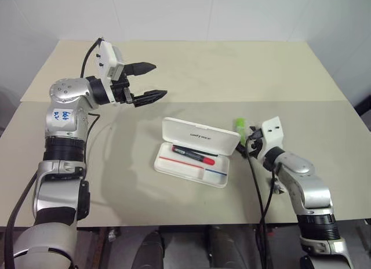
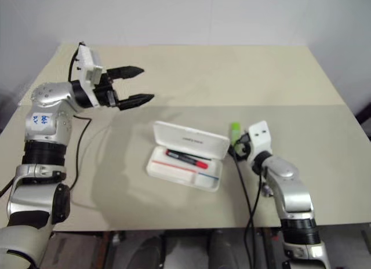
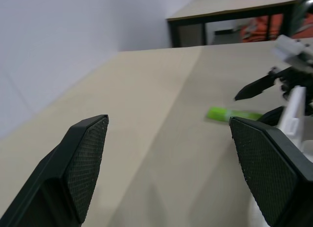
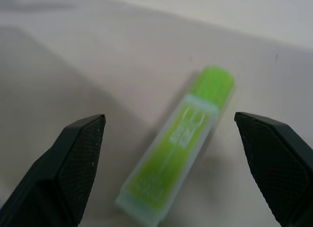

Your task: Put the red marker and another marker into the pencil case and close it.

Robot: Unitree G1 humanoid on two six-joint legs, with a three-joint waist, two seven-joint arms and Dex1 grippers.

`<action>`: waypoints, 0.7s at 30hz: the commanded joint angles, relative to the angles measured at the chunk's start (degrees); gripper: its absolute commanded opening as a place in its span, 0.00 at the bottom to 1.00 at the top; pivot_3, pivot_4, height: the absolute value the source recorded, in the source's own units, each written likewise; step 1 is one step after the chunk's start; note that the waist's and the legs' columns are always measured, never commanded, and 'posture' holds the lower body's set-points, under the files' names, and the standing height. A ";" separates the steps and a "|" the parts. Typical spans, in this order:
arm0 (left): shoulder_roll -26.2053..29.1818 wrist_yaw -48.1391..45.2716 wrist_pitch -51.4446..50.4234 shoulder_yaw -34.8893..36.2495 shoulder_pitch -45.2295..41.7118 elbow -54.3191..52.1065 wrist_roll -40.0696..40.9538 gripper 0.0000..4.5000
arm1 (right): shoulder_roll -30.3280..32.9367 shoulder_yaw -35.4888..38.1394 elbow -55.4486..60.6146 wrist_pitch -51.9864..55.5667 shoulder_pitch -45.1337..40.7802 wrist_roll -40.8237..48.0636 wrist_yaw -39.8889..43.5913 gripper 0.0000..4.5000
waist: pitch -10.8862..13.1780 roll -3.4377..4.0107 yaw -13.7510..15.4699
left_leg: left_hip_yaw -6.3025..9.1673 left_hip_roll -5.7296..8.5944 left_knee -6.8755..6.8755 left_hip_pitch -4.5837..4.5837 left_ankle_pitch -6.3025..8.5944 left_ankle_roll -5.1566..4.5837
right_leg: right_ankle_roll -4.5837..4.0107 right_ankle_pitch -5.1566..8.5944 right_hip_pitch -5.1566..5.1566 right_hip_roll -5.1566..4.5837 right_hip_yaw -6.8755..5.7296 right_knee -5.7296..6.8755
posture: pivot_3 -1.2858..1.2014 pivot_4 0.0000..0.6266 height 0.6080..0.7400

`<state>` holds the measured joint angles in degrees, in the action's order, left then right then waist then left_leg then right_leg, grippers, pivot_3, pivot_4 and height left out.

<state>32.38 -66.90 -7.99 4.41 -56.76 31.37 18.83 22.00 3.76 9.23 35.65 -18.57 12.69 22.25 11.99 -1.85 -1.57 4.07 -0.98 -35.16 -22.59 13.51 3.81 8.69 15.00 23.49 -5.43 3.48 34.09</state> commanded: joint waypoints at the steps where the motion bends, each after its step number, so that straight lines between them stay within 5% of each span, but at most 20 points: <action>1: -0.16 -4.20 -1.96 0.65 -3.22 1.00 2.72 0.94 | -0.79 0.55 3.13 7.70 -1.67 0.08 -3.83 1.00 | 0.00 0.00 -0.10 | 0.00 0.00 -0.01 0.01 -0.01 0.00 | 0.00 0.00 0.00 0.00 0.00 0.02 | 0.52 0.24 1.00; 11: 2.26 -13.30 -6.76 2.57 -5.08 3.49 6.76 0.94 | -2.77 -1.26 3.84 24.20 -6.60 -1.20 -10.16 1.00 | 0.00 0.00 -0.29 | 0.00 -0.01 0.00 0.12 -0.04 -0.02 | -0.06 0.02 0.02 0.01 0.01 0.19 | 0.52 0.24 1.00; 21: 7.26 -17.61 -8.77 6.33 5.21 -6.96 10.79 0.94 | -4.94 -1.55 1.24 34.20 -9.50 -1.73 -13.76 1.00 | -0.05 -0.05 -0.74 | 0.01 -0.05 0.00 0.27 -0.08 -0.06 | -0.19 0.08 0.00 0.02 0.02 0.46 | 0.52 0.24 1.00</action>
<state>38.35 -84.43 -16.34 8.91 -51.58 28.16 27.59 17.31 2.78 12.73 66.75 -29.34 11.88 9.37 11.94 -1.91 -2.30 4.08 -1.02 -35.17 -22.31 13.42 3.74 8.49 15.07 23.48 -5.42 3.50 34.55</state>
